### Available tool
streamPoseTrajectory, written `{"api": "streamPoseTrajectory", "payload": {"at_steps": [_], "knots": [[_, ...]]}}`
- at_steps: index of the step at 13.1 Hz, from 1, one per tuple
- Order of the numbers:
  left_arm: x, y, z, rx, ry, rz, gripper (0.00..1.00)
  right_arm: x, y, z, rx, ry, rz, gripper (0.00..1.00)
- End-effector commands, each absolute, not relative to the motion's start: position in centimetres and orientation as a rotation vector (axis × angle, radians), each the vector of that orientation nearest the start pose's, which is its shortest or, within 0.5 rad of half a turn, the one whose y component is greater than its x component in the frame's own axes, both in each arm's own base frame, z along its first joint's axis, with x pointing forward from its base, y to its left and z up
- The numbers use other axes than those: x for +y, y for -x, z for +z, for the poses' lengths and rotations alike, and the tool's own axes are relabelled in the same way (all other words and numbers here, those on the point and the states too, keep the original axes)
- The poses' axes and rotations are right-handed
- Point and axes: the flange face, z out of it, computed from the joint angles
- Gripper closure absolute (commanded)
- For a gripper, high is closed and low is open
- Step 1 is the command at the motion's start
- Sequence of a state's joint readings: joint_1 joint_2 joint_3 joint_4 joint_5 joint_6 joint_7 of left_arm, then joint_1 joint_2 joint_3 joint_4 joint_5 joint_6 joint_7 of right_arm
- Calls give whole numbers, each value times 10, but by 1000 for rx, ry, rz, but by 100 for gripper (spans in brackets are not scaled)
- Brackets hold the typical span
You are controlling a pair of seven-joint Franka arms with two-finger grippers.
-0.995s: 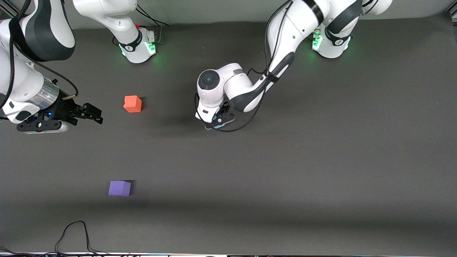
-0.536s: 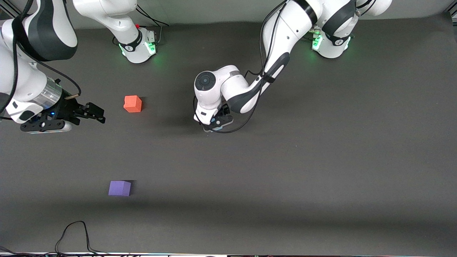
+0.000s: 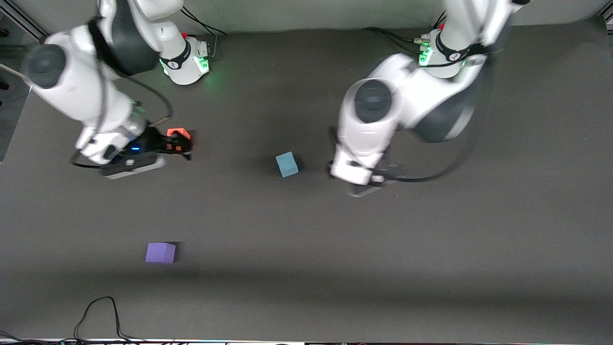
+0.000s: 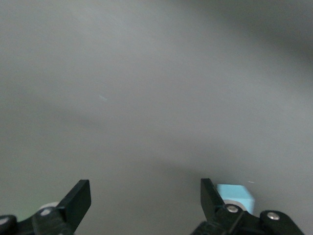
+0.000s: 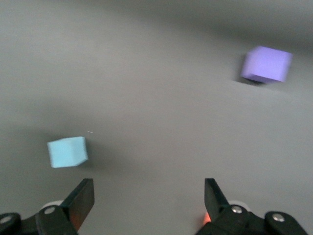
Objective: Place blue block between orange and purple blocks
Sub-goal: 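Set the block down with the left gripper while the right gripper approaches, then grasp the blue block with the right gripper while the left gripper withdraws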
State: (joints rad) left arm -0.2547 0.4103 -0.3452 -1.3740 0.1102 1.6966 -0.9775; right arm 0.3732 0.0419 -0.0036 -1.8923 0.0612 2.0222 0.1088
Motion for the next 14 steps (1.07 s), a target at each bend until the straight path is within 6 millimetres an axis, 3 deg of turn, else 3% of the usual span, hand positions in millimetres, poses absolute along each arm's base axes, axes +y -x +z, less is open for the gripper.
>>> {"api": "streamPoseTrajectory", "payload": {"at_steps": [1, 3, 5, 7, 8, 10, 14], "knots": [[-230, -573, 506, -501, 3058, 152, 0, 309, -527, 459, -460, 2992, -131, 0], [-142, -583, 524, -360, 3076, 151, 0, 377, -497, 423, -631, 2964, -116, 0], [-56, -583, 533, -172, 3102, 168, 0, 410, -487, 365, -624, 2977, -106, 0], [-4, -577, 544, -91, 3103, 188, 0, 440, -474, 297, -573, 2979, -133, 0], [11, -570, 552, -75, 3097, 200, 0, 441, -474, 269, -535, 2995, -116, 0], [22, -558, 565, -95, 3061, 212, 0, 432, -476, 245, -530, 3020, -73, 0], [-9, -552, 567, -78, 2994, 263, 0, 420, -477, 218, -544, 3051, -53, 0]]}}
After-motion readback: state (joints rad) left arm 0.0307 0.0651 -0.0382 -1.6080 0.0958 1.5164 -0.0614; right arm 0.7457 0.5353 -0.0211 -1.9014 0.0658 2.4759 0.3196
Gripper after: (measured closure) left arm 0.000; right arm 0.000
